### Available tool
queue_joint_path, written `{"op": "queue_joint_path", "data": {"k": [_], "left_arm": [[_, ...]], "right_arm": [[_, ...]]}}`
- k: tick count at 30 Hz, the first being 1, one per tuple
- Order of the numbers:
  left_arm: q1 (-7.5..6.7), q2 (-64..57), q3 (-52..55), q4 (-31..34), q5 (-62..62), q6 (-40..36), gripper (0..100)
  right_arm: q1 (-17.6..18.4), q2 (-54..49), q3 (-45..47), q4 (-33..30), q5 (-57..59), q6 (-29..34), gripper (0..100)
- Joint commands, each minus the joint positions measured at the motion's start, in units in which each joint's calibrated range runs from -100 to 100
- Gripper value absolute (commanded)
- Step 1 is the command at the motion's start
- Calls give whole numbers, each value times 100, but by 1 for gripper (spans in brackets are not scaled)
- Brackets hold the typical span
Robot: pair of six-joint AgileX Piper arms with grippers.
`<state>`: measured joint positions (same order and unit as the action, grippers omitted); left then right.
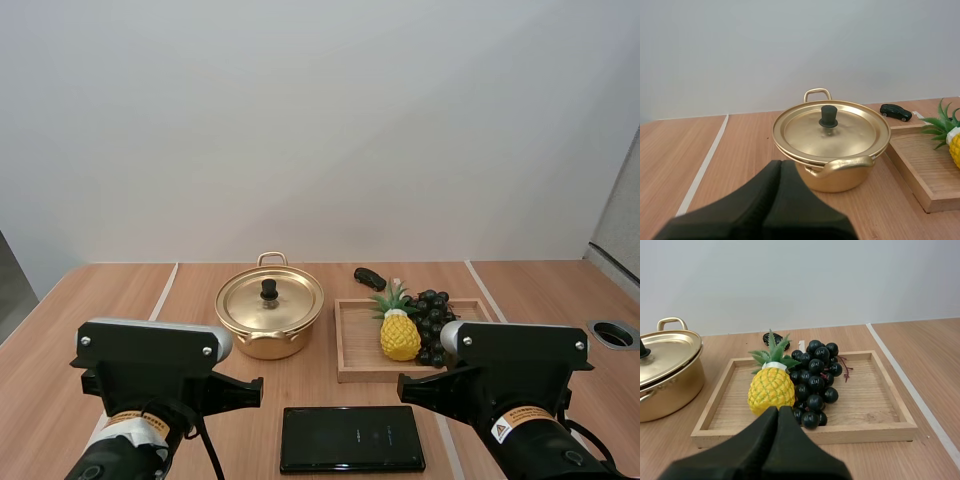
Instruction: Open the pot, put the grape inside, and close it
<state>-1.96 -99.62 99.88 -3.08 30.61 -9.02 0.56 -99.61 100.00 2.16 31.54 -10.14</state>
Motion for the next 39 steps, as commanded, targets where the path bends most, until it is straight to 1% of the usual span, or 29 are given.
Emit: {"op": "queue_joint_path", "data": {"k": [1,27,31,36,39], "left_arm": [[-19,-38,12,6,-1899,-57,0],[-19,-38,12,6,-1899,-57,0],[-19,-38,12,6,-1899,-57,0],[-19,-38,12,6,-1899,-57,0],[-24,-38,12,22,-1899,-57,0]], "right_arm": [[9,-39,0,-26,-1637,25,0],[9,-39,0,-55,-1633,15,0],[9,-39,0,-497,-1754,-45,0],[9,-39,0,-1053,-2679,-66,0],[9,-39,0,-1633,-2820,-66,0]]}}
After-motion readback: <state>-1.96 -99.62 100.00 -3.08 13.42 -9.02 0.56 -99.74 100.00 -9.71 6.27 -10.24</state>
